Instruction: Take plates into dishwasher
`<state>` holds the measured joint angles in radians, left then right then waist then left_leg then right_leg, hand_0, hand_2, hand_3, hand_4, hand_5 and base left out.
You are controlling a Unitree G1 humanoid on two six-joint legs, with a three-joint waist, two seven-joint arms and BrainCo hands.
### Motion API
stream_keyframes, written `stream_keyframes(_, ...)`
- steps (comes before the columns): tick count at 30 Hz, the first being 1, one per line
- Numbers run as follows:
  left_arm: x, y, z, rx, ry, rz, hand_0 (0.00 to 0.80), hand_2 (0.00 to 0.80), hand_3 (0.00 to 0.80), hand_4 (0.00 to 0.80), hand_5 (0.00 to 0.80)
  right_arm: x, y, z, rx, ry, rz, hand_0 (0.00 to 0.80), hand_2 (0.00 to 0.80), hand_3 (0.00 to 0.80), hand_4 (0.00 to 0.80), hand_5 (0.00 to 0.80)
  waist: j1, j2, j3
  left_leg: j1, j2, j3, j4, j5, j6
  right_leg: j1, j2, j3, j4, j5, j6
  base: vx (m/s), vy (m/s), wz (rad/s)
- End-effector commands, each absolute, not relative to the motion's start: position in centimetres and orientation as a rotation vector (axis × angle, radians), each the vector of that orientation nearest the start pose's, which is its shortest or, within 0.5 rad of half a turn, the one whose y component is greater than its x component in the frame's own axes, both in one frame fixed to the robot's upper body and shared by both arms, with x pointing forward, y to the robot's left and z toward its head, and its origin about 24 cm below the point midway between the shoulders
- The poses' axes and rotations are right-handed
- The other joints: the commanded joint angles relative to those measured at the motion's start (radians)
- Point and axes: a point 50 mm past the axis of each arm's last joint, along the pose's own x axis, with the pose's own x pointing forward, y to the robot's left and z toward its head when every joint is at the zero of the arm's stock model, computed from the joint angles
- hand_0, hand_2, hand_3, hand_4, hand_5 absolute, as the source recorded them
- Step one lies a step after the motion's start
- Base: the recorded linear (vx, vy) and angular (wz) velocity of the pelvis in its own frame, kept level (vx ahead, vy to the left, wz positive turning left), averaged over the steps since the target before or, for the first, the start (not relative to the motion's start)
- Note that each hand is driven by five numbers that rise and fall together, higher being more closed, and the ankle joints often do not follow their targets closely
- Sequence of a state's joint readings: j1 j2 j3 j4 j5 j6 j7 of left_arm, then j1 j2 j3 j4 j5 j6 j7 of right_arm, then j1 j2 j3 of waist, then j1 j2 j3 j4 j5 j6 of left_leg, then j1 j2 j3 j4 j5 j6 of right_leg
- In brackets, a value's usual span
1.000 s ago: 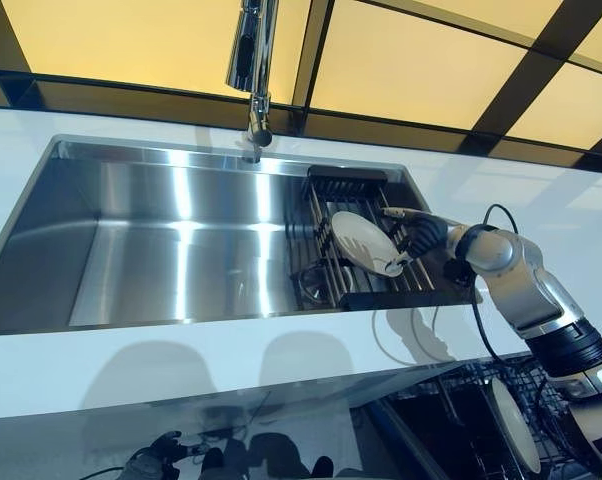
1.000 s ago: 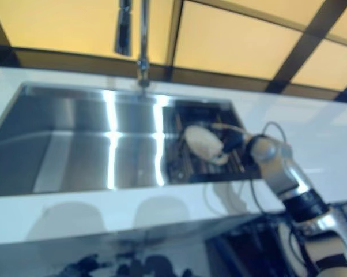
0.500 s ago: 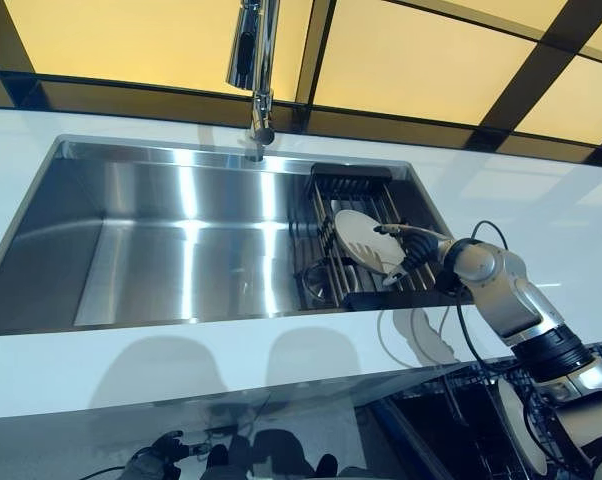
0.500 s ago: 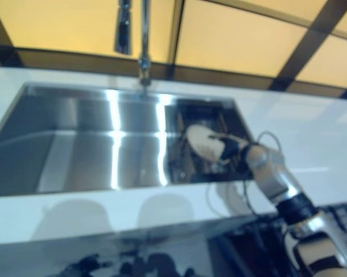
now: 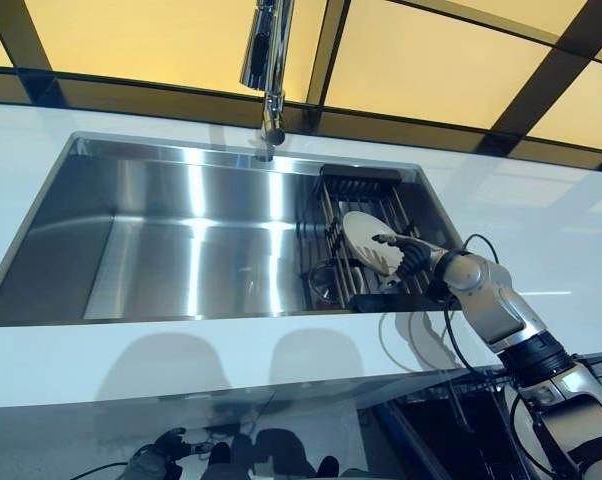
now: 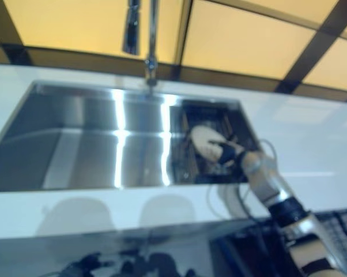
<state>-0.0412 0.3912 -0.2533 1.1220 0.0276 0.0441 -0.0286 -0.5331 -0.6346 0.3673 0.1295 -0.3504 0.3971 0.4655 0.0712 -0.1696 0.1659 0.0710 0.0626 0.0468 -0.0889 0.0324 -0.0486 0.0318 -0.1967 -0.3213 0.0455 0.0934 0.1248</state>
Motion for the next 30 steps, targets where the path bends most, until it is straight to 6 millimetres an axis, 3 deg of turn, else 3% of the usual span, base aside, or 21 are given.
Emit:
stream_keyframes(1, 13.6, 26.3, -13.7, 0.532, 1.124, -0.086, 0.000, 0.000, 0.000, 0.000, 0.000, 34.1, -19.5, 13.3, -1.150, 0.194, 0.323, 0.000, 0.000, 0.000, 0.000, 0.000, 0.044, 0.020, -0.001, 0.011, -0.046, 0.036, 0.002, -0.053, 0.081, -0.060, -0.077, 0.033, 0.103, 0.074, 0.064, 0.020, -0.004, 0.04)
stream_keyframes(30, 13.4, 25.6, -14.0, 0.539, 1.126, -0.122, 0.000, 0.000, 0.000, 0.000, 0.000, 35.0, -19.1, 11.3, -1.175, 0.247, 0.212, 0.000, 0.000, 0.000, 0.000, 0.000, 0.066, 0.035, -0.001, 0.011, -0.046, 0.024, 0.002, -0.054, 0.084, -0.055, -0.081, 0.026, 0.109, 0.058, 0.059, 0.005, 0.000, 0.02)
